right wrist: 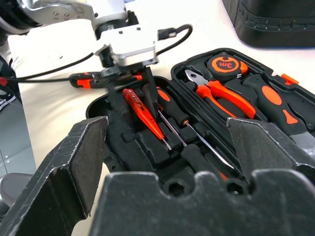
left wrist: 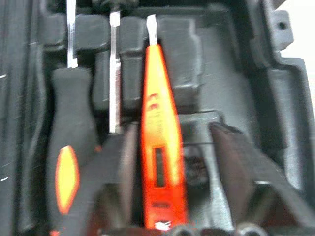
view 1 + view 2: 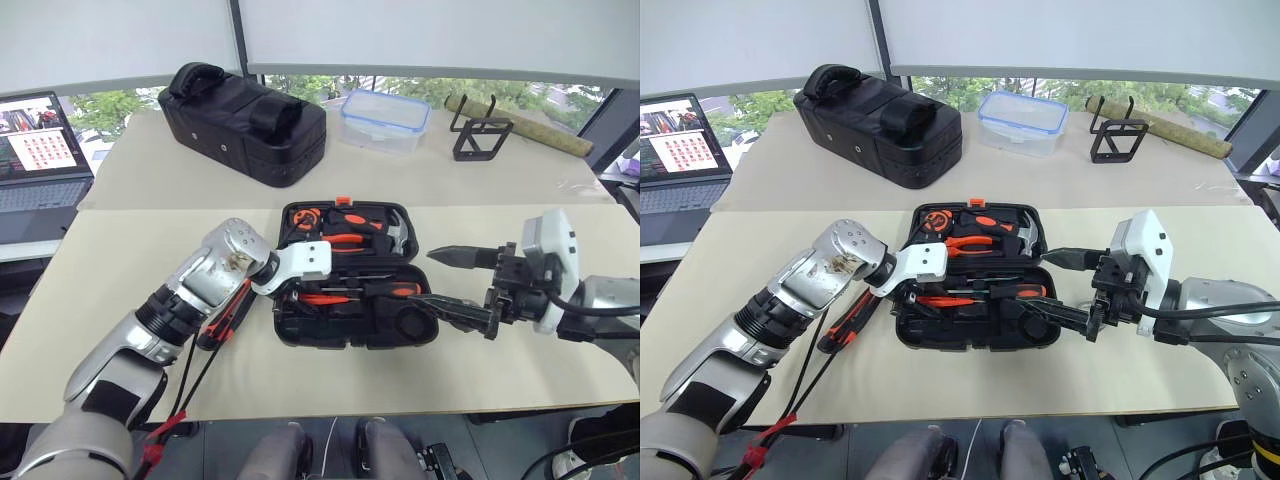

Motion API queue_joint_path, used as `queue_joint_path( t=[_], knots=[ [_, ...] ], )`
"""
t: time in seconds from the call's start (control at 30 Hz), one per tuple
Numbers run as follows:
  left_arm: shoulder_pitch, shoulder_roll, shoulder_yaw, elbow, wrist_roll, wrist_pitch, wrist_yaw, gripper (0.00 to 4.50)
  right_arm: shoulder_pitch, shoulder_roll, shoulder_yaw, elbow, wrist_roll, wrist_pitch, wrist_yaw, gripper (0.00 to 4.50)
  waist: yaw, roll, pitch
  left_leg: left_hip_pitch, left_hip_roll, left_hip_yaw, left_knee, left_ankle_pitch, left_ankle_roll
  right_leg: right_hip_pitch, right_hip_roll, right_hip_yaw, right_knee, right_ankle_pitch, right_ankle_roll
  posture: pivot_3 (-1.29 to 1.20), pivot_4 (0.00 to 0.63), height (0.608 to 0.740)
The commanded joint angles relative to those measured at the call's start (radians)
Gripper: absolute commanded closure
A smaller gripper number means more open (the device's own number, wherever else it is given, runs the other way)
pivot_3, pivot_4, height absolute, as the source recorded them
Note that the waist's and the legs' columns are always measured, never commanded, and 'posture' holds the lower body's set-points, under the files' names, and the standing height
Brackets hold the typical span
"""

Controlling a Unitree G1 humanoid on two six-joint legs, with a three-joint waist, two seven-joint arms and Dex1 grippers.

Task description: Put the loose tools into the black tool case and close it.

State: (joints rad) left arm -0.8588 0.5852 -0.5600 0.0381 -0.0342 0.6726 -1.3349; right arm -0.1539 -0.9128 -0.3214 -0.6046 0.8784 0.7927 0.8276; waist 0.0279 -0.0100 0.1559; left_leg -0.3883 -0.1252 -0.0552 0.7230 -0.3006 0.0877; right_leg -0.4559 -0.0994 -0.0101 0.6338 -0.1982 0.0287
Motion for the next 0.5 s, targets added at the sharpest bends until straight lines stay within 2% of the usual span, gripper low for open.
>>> queue_joint_path(
  t=[0.03, 0.07, 0.17, 0.2, 0.27, 0.5],
  knots=[
    [-0.036, 0.01, 0.119, -0.041, -0.08, 0.063, -0.004, 0.32, -0.007, 0.001, -0.01, -0.018, 0.012, -0.02, 0.001, 0.0, 0.0, 0.0, 0.0, 0.0, 0.0, 0.0, 0.001, 0.0, 0.0, 0.0, 0.0, 0.0, 0.0, 0.0, 0.0, 0.0, 0.15, 0.722],
    [-0.036, 0.014, 0.131, -0.05, -0.1, 0.073, -0.012, 0.03, -0.007, 0.001, -0.01, -0.018, 0.014, -0.019, 0.002, 0.0, -0.001, 0.0, 0.0, 0.0, 0.0, 0.0, 0.001, 0.0, 0.0, 0.0, 0.0, 0.0, 0.001, 0.0, 0.0, 0.0, 0.15, 0.722],
    [-0.002, 0.065, 0.175, -0.053, -0.147, 0.068, -0.051, 0.03, -0.005, 0.005, -0.005, -0.014, 0.009, -0.022, 0.001, 0.0, -0.005, 0.0, 0.0, 0.0, 0.0, 0.0, 0.002, 0.0, 0.0, -0.001, 0.0, 0.0, 0.003, 0.0, 0.0, 0.0, 0.15, 0.722],
    [0.01, 0.074, 0.187, -0.048, -0.155, 0.054, -0.052, 0.51, -0.006, 0.006, -0.003, -0.013, 0.009, -0.022, 0.001, 0.0, -0.007, 0.0, 0.0, 0.0, 0.0, 0.0, 0.002, 0.0, 0.0, -0.001, 0.0, 0.0, 0.004, 0.0, 0.0, 0.0, 0.15, 0.722],
    [0.036, 0.073, 0.213, -0.034, -0.172, 0.031, -0.036, 1.2, -0.008, 0.008, 0.0, -0.009, 0.009, -0.021, 0.0, 0.0, -0.01, 0.0, 0.0, 0.0, 0.0, 0.0, 0.002, 0.0, 0.0, -0.002, 0.0, 0.0, 0.006, 0.0, 0.0, 0.0, 0.15, 0.722],
    [0.126, -0.009, 0.278, 0.029, -0.196, -0.062, 0.06, 3.73, -0.025, 0.011, 0.022, 0.006, 0.0, -0.025, 0.001, 0.0, -0.003, 0.0, 0.0, 0.0, 0.0, 0.0, 0.004, 0.0, 0.0, -0.001, 0.0, 0.0, 0.005, 0.0, 0.0, 0.0, 0.15, 0.722]
  ],
)
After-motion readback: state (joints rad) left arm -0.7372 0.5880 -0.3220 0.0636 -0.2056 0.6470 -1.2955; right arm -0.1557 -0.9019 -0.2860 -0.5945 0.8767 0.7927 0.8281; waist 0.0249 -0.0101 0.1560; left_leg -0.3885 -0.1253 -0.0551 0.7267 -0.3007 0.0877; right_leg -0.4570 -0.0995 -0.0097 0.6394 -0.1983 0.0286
